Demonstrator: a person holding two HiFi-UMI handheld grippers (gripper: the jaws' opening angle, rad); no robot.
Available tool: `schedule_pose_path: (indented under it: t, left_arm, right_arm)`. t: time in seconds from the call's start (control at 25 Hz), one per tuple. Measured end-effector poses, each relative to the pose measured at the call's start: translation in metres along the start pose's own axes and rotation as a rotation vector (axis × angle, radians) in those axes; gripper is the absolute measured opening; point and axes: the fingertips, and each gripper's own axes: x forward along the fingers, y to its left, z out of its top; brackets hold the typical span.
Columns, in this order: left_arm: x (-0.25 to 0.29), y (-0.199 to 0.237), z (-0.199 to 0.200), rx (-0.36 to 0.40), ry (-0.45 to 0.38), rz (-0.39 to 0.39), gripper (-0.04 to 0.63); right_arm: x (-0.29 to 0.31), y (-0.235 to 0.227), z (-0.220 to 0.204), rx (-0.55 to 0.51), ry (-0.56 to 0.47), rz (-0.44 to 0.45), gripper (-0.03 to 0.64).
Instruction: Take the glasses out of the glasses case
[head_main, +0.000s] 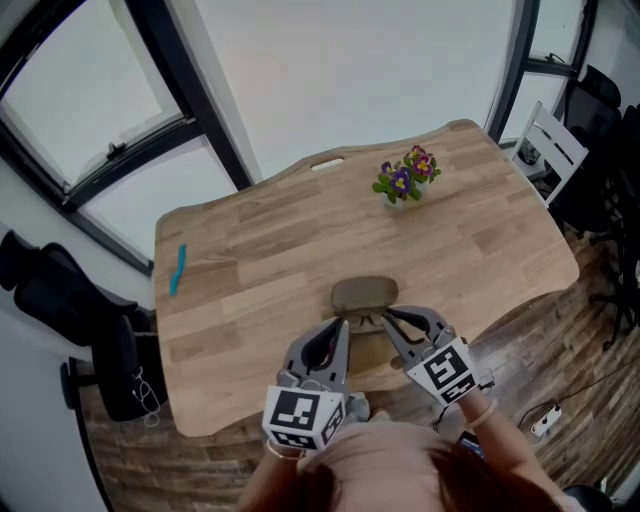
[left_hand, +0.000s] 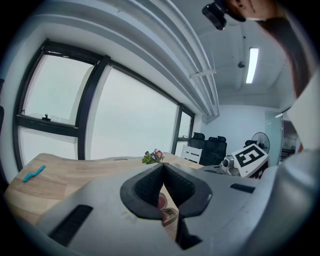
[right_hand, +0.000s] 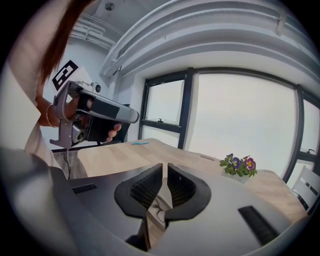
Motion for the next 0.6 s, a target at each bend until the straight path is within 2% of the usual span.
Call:
schedule_pose_path:
  t: [0.6]
  left_arm:
    - [0.014, 0.024, -0.010, -0.027, 0.030, 0.007, 0.001]
  right_arm:
    - [0.046, 0.002, -0.033, -0.063, 0.117, 0.090, 0.040]
